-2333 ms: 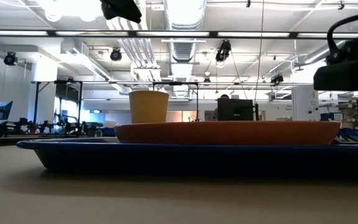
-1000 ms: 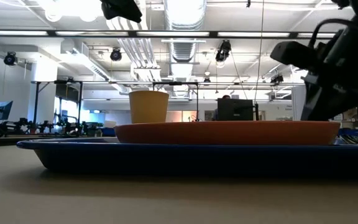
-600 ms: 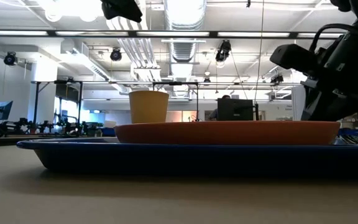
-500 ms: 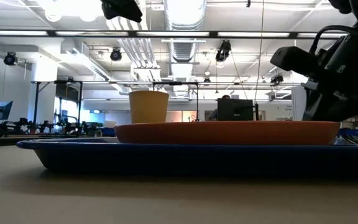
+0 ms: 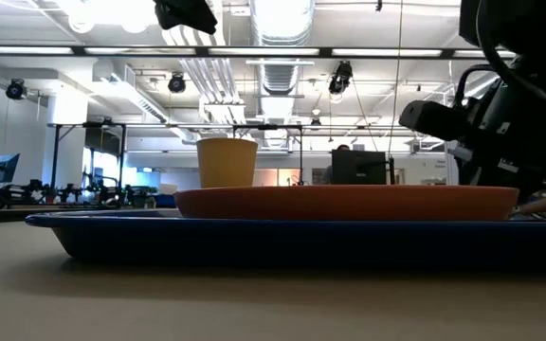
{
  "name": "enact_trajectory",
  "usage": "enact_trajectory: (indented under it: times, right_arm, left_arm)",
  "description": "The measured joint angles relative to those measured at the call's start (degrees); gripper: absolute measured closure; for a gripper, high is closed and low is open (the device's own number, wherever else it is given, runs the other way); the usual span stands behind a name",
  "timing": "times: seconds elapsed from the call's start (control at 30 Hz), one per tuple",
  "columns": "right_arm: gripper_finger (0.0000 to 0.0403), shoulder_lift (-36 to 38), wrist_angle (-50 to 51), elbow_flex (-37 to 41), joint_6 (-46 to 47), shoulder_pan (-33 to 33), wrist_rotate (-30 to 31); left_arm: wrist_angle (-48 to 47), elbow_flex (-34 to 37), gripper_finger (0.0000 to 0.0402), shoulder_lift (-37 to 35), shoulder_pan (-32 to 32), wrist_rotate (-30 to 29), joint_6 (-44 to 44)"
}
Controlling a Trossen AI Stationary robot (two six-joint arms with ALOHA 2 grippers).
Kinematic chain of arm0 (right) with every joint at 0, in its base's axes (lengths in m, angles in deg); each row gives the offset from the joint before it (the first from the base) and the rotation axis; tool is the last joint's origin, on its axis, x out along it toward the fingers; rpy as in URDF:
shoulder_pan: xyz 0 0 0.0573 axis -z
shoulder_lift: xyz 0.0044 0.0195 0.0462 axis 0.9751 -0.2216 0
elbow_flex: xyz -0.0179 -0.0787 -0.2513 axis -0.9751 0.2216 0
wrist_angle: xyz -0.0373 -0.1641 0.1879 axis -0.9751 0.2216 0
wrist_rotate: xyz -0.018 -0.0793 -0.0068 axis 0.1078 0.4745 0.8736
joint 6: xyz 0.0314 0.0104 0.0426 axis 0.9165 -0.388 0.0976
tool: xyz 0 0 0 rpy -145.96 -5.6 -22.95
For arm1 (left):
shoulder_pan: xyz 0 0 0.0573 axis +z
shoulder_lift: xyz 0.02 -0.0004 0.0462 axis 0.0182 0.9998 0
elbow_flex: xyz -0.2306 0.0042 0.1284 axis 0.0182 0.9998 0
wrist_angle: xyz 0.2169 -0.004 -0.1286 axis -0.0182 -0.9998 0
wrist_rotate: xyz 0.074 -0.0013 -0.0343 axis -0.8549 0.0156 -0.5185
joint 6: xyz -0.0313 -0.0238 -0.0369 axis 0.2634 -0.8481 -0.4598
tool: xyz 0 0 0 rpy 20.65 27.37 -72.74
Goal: Pick and place plate/cup/fork/spoon on tray
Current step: Adjust the light orange fork on the blue tray, then adjust the orange plate to the center of the blue tray
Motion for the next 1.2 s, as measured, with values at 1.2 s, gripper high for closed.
enact_trajectory:
  times: [1.2]
  right_arm:
    - [0.0394,7.9,22.8,-3.6,-1.4,0.0,1.9]
  left_arm:
    - [-1.6,0.0,0.0303,-0.1,0.0,-2.5,1.3]
